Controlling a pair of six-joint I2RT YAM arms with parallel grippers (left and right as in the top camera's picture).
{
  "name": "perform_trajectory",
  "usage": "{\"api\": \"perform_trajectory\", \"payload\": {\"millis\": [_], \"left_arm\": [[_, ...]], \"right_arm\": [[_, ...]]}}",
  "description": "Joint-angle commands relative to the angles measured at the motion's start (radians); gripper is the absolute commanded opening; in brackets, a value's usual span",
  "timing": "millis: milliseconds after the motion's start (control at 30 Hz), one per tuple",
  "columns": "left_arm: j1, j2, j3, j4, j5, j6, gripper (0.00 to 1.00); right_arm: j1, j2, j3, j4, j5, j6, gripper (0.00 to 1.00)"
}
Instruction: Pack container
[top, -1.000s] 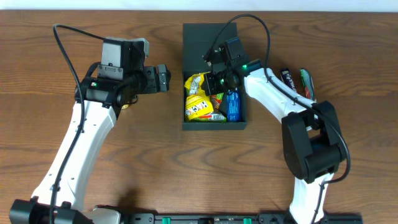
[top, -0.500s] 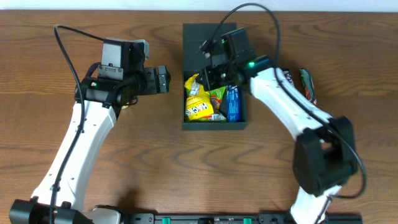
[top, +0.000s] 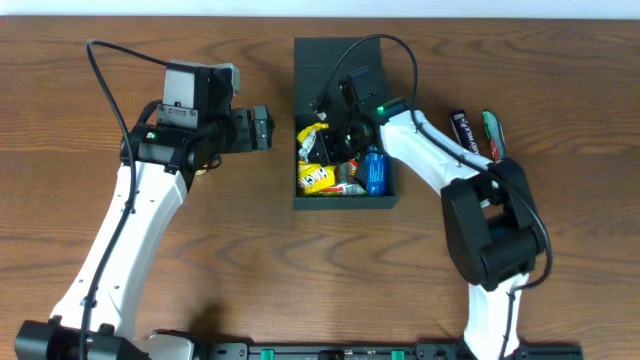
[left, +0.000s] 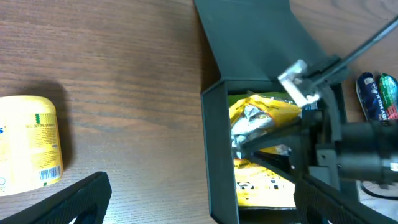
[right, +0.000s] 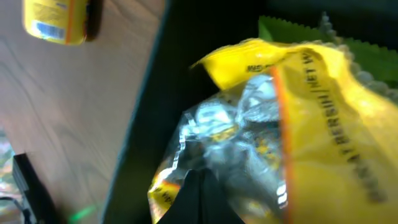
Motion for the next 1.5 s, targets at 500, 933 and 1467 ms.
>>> {"api": "perform_trajectory", "payload": {"millis": [500, 933, 1467], "left_arm": [[0.005, 0.124, -0.045, 0.018, -0.408, 0.103, 0.95], [0.176, 0.370, -0.047, 0.090, -0.466, -0.104, 0.95], [0.230, 0.503, -0.047, 0.093, -0.309, 0.003, 0.46]], "right_arm": [[-0.340, -0.334, -0.029, -0.311, 0.268, -0.124, 0.01], [-0.360, -0.334, -0.031, -0.351, 0.279, -0.153, 0.02], [-0.360, -0.334, -0.031, -0.361, 0.278, -0.152, 0.02]]}}
